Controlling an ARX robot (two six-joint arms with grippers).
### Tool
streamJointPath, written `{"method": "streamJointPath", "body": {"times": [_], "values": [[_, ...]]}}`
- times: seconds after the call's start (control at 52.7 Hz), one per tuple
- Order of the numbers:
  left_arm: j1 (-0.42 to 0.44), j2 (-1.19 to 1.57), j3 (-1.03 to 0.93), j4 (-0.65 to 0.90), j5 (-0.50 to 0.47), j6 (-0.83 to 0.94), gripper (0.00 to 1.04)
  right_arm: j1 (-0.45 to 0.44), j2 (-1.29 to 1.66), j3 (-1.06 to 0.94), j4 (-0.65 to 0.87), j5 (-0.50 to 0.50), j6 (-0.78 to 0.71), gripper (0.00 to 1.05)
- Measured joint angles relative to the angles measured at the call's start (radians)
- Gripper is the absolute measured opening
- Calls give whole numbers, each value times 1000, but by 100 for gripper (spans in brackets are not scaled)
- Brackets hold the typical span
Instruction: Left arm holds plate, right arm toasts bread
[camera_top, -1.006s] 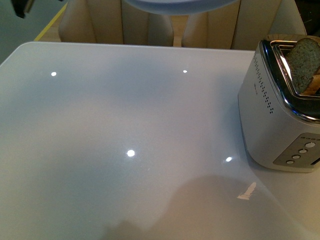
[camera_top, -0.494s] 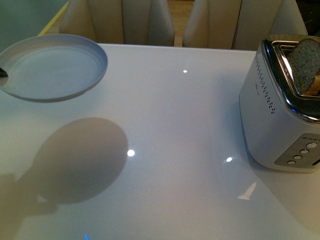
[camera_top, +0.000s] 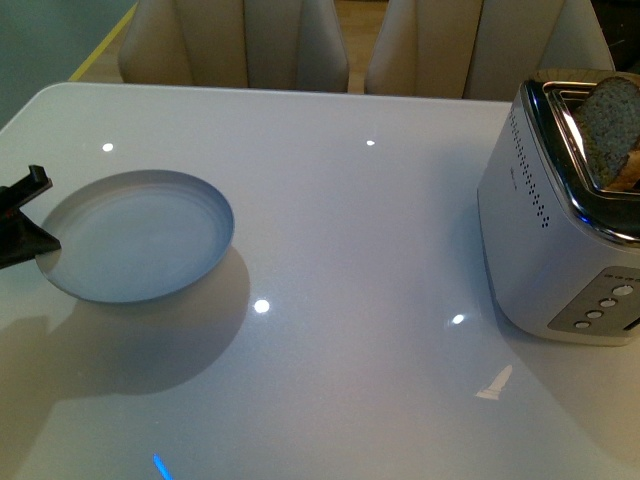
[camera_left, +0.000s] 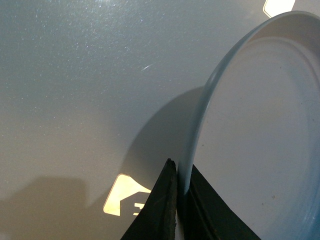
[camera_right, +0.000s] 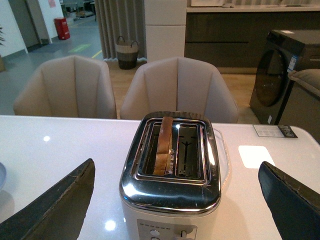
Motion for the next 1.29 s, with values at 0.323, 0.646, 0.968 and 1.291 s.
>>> {"method": "streamJointPath", "body": {"times": [0.323, 0.646, 0.968, 1.291], "values": [[0, 148, 42, 89, 18, -19, 3, 0, 0, 0, 0, 0, 0, 96], [-22, 232, 81, 145, 30, -19, 3, 0, 0, 0, 0, 0, 0, 96], [3, 233, 80, 187, 32, -40, 27, 0, 0, 0, 0, 0, 0, 96], [19, 54, -12, 245, 60, -69, 74, 0, 0, 0, 0, 0, 0, 96]]}}
